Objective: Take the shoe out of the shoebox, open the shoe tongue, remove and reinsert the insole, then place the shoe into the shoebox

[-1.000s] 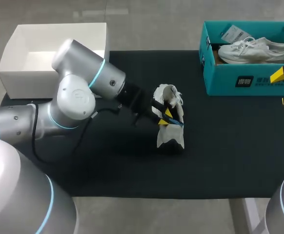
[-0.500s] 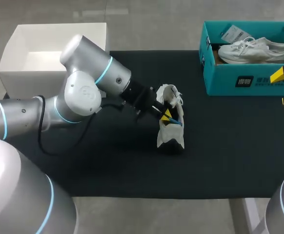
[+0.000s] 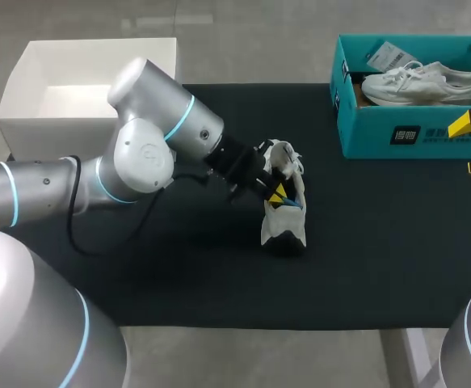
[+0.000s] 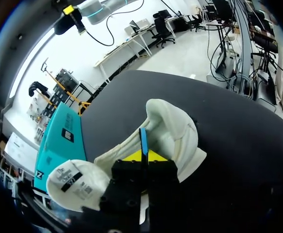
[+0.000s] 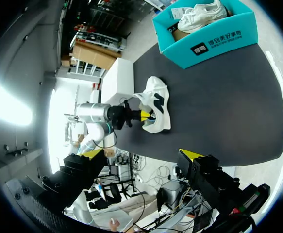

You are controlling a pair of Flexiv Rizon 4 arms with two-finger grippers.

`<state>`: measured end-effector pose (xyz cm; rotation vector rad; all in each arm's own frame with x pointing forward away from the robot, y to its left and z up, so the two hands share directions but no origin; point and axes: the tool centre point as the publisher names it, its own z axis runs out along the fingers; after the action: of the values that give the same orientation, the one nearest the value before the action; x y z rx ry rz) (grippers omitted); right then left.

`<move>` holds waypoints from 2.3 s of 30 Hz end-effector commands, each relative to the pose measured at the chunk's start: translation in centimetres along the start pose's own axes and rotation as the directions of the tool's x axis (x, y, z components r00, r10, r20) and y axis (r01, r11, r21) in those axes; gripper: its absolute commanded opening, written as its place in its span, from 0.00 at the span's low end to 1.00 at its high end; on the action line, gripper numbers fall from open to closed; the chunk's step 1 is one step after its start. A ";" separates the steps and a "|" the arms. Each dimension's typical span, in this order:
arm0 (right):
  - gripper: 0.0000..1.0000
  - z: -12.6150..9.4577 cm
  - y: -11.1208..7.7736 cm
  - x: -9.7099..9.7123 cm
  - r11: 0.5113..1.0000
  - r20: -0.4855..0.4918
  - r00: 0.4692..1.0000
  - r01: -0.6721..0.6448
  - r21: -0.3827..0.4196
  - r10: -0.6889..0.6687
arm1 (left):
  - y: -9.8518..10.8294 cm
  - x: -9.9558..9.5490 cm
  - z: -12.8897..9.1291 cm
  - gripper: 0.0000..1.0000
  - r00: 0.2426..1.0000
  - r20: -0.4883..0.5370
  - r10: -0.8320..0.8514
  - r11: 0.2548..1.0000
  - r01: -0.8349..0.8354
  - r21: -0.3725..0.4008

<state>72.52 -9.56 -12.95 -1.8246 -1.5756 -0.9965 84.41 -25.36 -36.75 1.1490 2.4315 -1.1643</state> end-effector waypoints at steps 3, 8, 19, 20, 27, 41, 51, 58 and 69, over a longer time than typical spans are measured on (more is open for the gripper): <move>1.00 0.0 -0.1 0.0 1.000 0.003 1.000 -0.001 -0.001 0.001 | -0.1 -0.1 -0.1 0.00 1.000 0.018 -0.008 1.000 0.008 0.008; 1.00 0.0 -0.1 0.0 1.000 0.003 1.000 -0.001 -0.001 0.001 | -1.0 -0.3 -1.4 0.43 0.999 0.047 0.004 1.000 -0.004 0.015; 1.00 0.0 -0.1 0.0 1.000 0.003 1.000 -0.001 -0.001 0.001 | -1.6 0.0 -2.3 0.04 0.999 0.041 0.019 1.000 -0.019 0.008; 1.00 0.0 -0.1 0.0 1.000 0.003 1.000 -0.001 -0.001 0.001 | -1.4 0.0 -2.2 0.00 0.999 0.037 0.014 1.000 -0.014 0.010; 1.00 0.0 -0.1 0.0 1.000 0.003 1.000 -0.001 -0.001 0.001 | -1.3 0.3 -1.3 0.00 1.000 -0.019 0.005 1.000 -0.004 0.027; 1.00 0.0 -0.1 0.0 1.000 0.003 1.000 -0.001 -0.001 0.001 | -2.8 -1.3 -4.9 0.00 0.859 -0.386 0.337 0.930 -0.368 -0.006; 1.00 0.0 -0.1 0.0 1.000 0.003 1.000 -0.001 -0.001 0.001 | -2.9 -1.3 -5.3 0.00 0.810 -0.439 0.388 0.905 -0.426 0.013; 1.00 0.0 -0.1 0.0 1.000 0.003 1.000 -0.001 -0.001 0.001 | -2.9 -1.3 -5.3 0.00 0.810 -0.439 0.388 0.905 -0.426 0.013; 1.00 0.0 -0.1 0.0 1.000 0.003 1.000 -0.001 -0.001 0.001 | -1.6 -0.7 0.5 0.00 0.744 -0.498 0.445 0.829 -0.552 -0.084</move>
<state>72.51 -9.57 -12.95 -1.8246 -1.5757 -0.9965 83.44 -25.51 -34.51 2.0034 2.2117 -0.4738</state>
